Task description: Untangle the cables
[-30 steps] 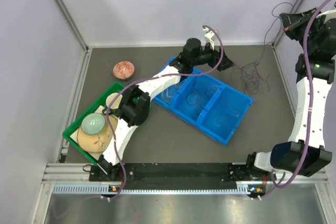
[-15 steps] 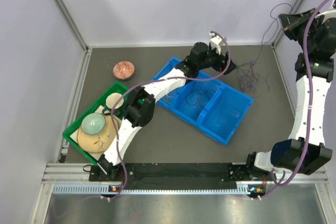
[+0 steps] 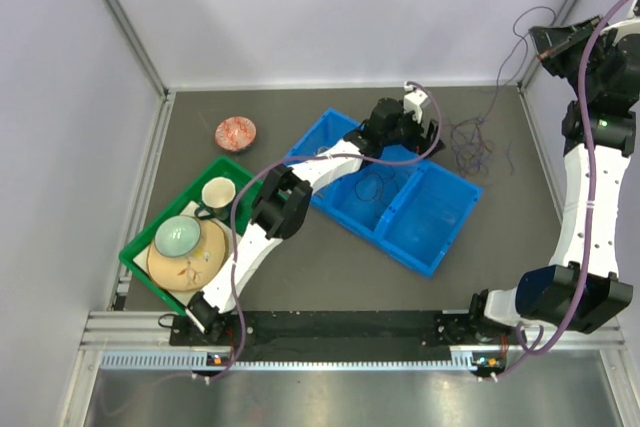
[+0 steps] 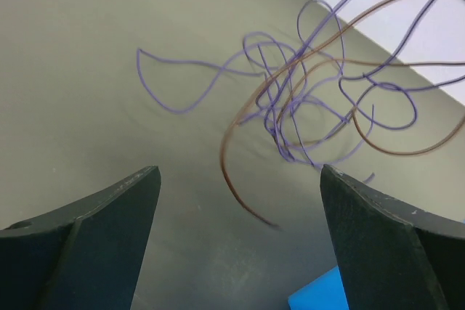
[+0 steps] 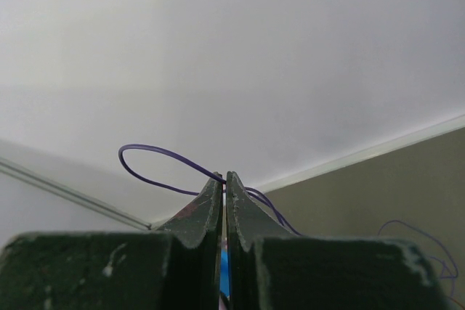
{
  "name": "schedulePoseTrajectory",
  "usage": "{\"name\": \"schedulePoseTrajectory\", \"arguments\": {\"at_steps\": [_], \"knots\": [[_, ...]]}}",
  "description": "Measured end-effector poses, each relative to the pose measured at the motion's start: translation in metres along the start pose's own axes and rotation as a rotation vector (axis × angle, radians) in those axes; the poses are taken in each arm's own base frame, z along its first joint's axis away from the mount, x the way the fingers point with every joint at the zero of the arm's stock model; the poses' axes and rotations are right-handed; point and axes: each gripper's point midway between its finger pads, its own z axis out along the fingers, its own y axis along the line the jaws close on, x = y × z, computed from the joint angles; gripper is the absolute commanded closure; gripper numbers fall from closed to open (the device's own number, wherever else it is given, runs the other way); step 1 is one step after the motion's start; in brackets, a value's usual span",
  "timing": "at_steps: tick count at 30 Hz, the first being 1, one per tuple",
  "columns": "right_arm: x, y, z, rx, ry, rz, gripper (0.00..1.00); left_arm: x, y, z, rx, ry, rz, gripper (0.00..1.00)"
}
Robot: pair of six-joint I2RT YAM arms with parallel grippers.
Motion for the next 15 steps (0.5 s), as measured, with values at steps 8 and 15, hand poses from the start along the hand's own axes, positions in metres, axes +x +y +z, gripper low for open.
{"name": "schedulePoseTrajectory", "arguments": {"at_steps": [8, 15], "knots": [[0.0008, 0.0024, -0.0001, -0.010, 0.005, 0.005, 1.00, 0.0054, -0.0028, 0.0034, 0.014, 0.003, -0.053, 0.94], [0.0024, 0.0032, 0.0003, -0.014, 0.009, 0.006, 1.00, 0.0017, 0.0041, 0.0037, -0.029, -0.013, -0.049, 1.00]]}}
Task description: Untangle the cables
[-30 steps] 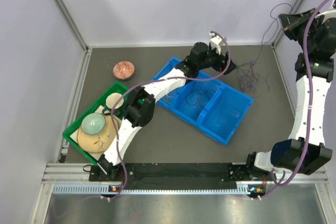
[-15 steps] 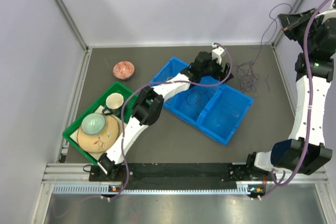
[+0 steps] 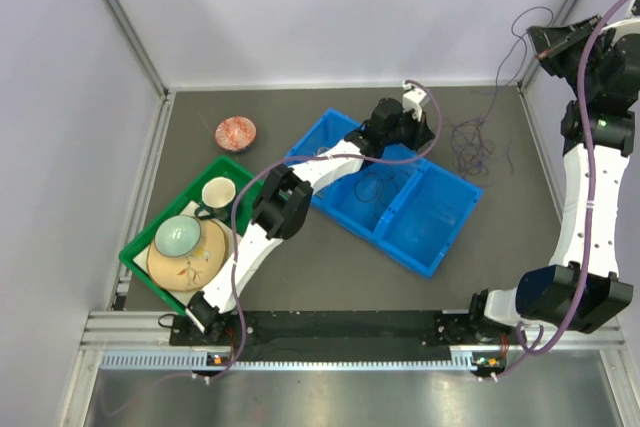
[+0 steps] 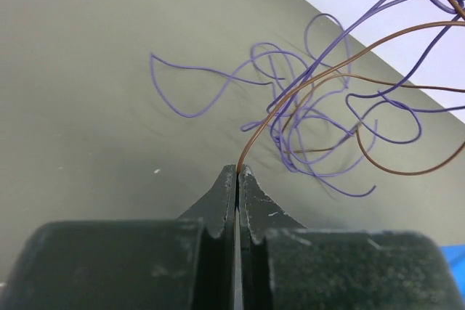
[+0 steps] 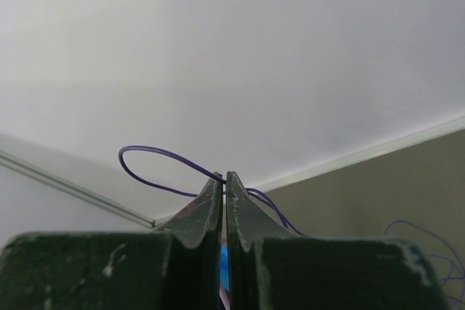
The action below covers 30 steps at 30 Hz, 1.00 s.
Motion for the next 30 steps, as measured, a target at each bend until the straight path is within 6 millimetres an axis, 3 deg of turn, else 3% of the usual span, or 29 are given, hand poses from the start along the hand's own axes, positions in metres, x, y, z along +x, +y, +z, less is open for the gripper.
{"name": "schedulePoseTrajectory", "arguments": {"at_steps": [6, 9, 12, 18, 23, 26, 30], "knots": [[0.001, 0.000, 0.000, 0.000, 0.001, 0.000, 1.00, -0.015, 0.003, -0.014, -0.058, -0.016, 0.031, 1.00], [0.002, -0.004, 0.001, 0.011, -0.002, -0.005, 1.00, -0.048, -0.003, -0.030, -0.088, -0.063, 0.064, 1.00], [0.006, -0.015, 0.005, 0.037, 0.000, -0.009, 1.00, -0.101, -0.015, -0.057, -0.108, -0.153, 0.101, 1.00], [0.030, -0.062, 0.019, 0.145, 0.046, 0.000, 1.00, -0.228, -0.049, -0.150, -0.091, -0.416, 0.137, 1.00], [0.048, -0.104, 0.023, 0.251, 0.079, 0.017, 1.00, -0.319, -0.032, -0.248, -0.132, -0.655, 0.133, 1.00], [0.055, -0.130, 0.024, 0.321, 0.085, 0.024, 1.00, -0.345, -0.015, -0.286, -0.175, -0.733, 0.134, 1.00], [0.059, -0.156, 0.023, 0.409, 0.084, 0.019, 1.00, -0.361, 0.002, -0.316, -0.221, -0.787, 0.135, 1.00]]}}
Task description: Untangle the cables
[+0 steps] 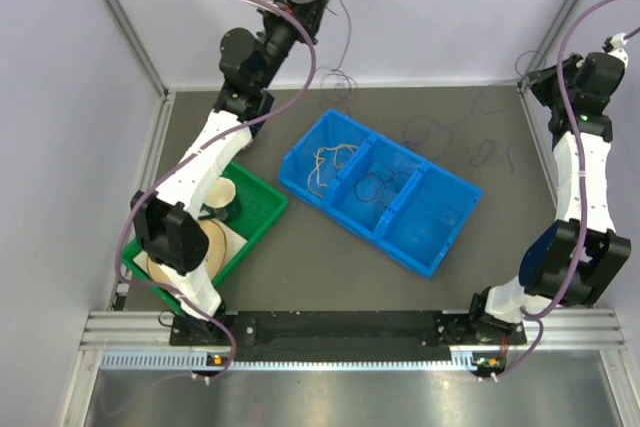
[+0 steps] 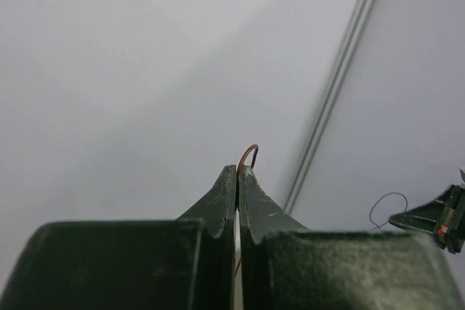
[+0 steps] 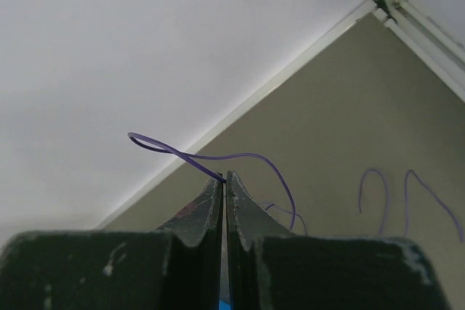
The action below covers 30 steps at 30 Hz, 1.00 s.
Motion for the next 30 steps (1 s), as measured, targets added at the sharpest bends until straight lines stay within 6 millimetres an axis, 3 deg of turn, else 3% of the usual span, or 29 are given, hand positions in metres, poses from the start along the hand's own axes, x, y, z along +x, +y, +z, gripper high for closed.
{"name": "schedulePoseTrajectory", "arguments": {"at_steps": [5, 8, 16, 25, 30], "knots": [[-0.005, -0.026, 0.004, 0.091, -0.030, -0.005, 1.00, -0.023, 0.029, -0.012, -0.055, -0.031, 0.008, 1.00], [-0.005, -0.039, 0.004, 0.134, -0.038, -0.004, 1.00, -0.035, 0.034, -0.015, -0.057, -0.051, 0.000, 1.00], [-0.002, -0.046, 0.004, 0.161, -0.038, -0.007, 1.00, -0.052, 0.001, -0.013, 0.068, -0.074, -0.056, 1.00], [0.005, -0.046, 0.005, 0.147, -0.019, -0.004, 1.00, -0.107, -0.036, -0.015, 0.168, -0.169, -0.029, 1.00], [0.011, -0.046, 0.005, 0.132, 0.006, 0.001, 1.00, -0.128, -0.048, -0.022, 0.186, -0.207, -0.004, 1.00]]}}
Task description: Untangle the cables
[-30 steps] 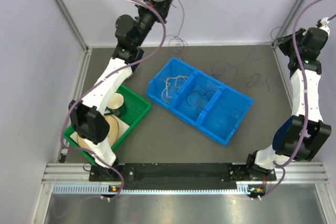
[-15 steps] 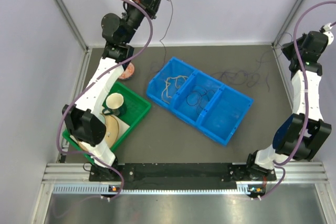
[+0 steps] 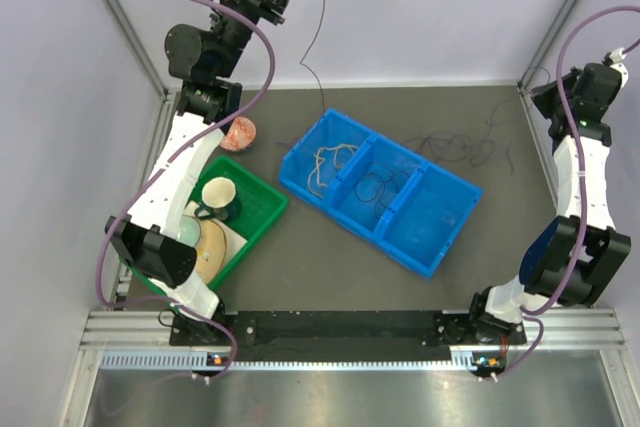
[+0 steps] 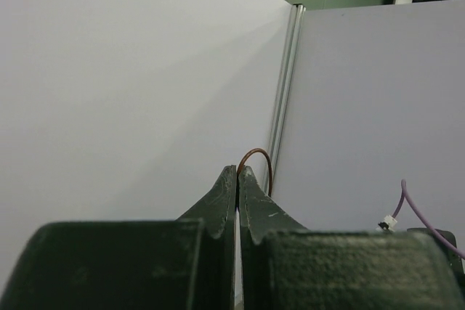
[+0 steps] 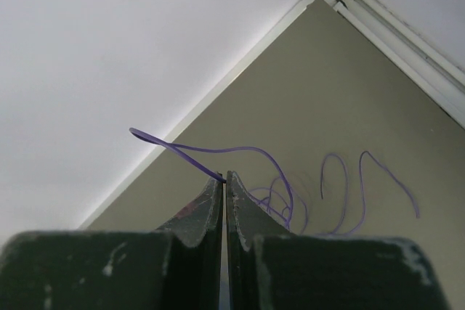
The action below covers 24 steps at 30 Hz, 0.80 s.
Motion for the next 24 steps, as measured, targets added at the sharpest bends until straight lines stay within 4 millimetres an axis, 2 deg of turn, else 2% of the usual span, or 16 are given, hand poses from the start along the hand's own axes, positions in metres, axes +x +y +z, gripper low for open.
{"name": "schedulePoseTrajectory", "arguments": {"at_steps": [9, 14, 18, 24], "knots": [[0.008, 0.004, 0.000, -0.032, 0.033, -0.004, 1.00, -0.004, -0.002, -0.001, 0.002, -0.006, 0.000, 1.00], [0.028, -0.009, 0.003, -0.017, 0.076, -0.004, 1.00, -0.011, -0.012, 0.002, 0.028, -0.020, -0.017, 1.00], [0.045, -0.022, 0.006, 0.006, 0.118, 0.001, 1.00, -0.042, -0.040, 0.014, 0.102, -0.082, -0.015, 1.00], [0.048, -0.021, 0.007, -0.003, 0.128, 0.002, 1.00, -0.100, -0.090, 0.018, 0.227, -0.205, -0.009, 1.00]]}}
